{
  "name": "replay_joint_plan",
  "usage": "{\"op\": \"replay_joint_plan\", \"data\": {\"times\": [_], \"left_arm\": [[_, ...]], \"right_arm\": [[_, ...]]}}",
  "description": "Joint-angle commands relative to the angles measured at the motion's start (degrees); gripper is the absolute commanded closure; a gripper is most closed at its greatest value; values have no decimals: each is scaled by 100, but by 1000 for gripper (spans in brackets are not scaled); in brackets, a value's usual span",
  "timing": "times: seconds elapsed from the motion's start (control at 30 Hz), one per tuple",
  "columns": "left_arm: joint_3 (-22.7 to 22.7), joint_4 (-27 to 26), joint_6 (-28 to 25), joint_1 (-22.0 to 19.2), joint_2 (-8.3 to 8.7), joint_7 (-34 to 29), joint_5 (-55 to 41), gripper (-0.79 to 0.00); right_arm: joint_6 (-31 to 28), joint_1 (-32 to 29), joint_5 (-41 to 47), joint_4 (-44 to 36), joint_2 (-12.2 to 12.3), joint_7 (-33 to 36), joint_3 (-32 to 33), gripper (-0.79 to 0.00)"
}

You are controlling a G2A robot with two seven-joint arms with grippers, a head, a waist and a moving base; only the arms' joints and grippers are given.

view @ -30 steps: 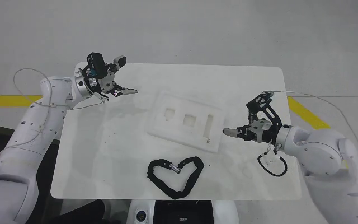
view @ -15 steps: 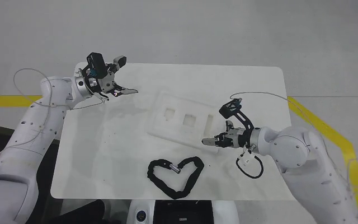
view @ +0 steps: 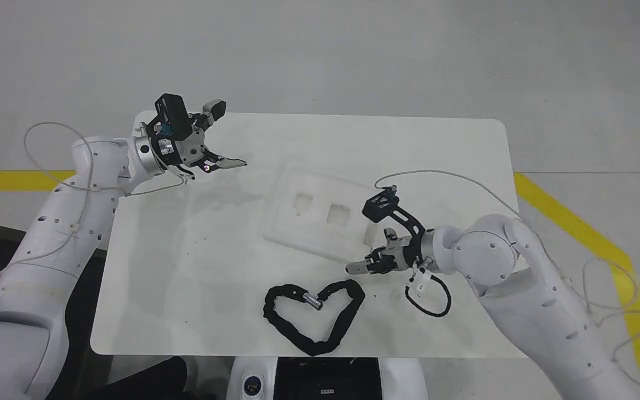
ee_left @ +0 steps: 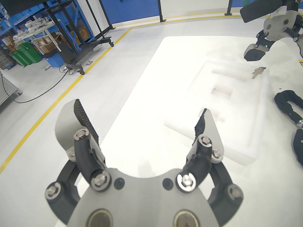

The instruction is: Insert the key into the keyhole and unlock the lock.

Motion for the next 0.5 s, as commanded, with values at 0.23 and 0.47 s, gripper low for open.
{"op": "replay_joint_plan", "data": {"times": [0.23,0.47], "left_arm": [[0,0,0,0,0,0,0,-785],[0,0,0,0,0,0,0,-785]], "right_arm": [[137,162,-240,70,-38,64,-308,-422],[253,210,-605,169,-27,100,-354,-449]]}}
